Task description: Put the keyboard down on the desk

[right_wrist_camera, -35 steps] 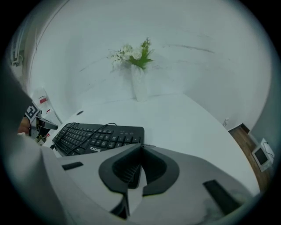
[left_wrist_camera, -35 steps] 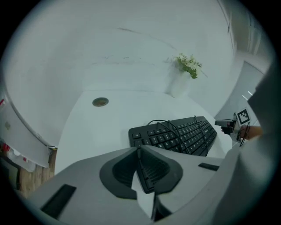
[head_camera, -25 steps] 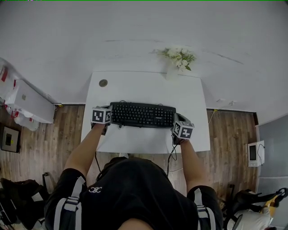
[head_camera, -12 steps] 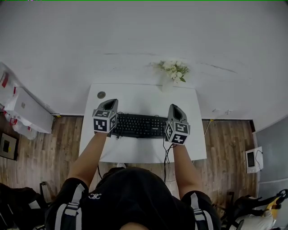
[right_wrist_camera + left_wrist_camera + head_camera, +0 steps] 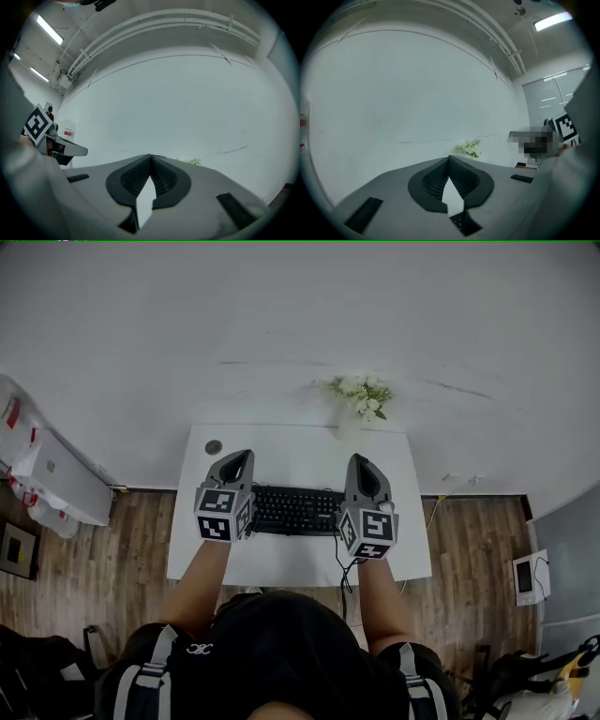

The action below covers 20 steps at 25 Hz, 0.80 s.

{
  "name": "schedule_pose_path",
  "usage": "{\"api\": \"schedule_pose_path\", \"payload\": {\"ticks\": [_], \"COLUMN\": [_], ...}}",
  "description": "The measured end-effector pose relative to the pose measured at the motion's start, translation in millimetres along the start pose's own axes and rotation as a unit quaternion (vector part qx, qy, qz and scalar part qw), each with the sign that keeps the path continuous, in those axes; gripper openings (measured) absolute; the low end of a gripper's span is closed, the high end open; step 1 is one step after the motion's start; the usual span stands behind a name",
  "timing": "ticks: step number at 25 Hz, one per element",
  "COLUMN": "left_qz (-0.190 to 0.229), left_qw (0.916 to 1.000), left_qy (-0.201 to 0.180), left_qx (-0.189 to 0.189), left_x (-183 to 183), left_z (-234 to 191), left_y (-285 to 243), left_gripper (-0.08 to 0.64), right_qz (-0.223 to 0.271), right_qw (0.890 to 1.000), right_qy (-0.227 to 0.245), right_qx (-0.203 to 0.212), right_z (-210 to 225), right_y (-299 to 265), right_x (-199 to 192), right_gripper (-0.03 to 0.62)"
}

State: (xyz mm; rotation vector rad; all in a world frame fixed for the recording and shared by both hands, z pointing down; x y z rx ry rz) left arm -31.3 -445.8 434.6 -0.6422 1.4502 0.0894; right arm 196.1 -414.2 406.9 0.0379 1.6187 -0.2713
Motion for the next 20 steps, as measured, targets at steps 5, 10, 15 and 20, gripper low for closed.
{"api": "schedule_pose_path", "payload": {"ticks": [5,10,15,20], "left_qz": [-0.014,-0.014,-0.010,-0.006], "left_qw": [0.9998,0.9999,0.9998,0.9997], "left_qy": [0.012,0.009,0.020,0.022], "left_qx": [-0.002,-0.001,0.002,0.001], "left_x": [-10,-11,-14,-16], "left_z": [-2,0,3,2], "left_y": [0,0,2,5], "left_gripper": [0.000,0.000,0.000,0.000], "right_qz": [-0.008,-0.003,-0.006,-0.007], "right_qw": [1.000,1.000,1.000,0.999], "right_qy": [-0.019,-0.010,-0.013,-0.026], "right_qx": [-0.008,-0.029,-0.026,-0.021], "right_z": [3,7,3,-1], "right_y": [3,5,6,5], "right_x": [-7,-9,-14,-16], "right_gripper": [0.003,0.003,0.003,0.003]}}
Point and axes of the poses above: the fingertips, and each gripper's own axes: y backward along the fingers, z to its right, x out of its top, the point moved 2 cm from there along y, backward along the fingers, and after that the axes turned 11 degrees about -z, right-handed, at the moved point
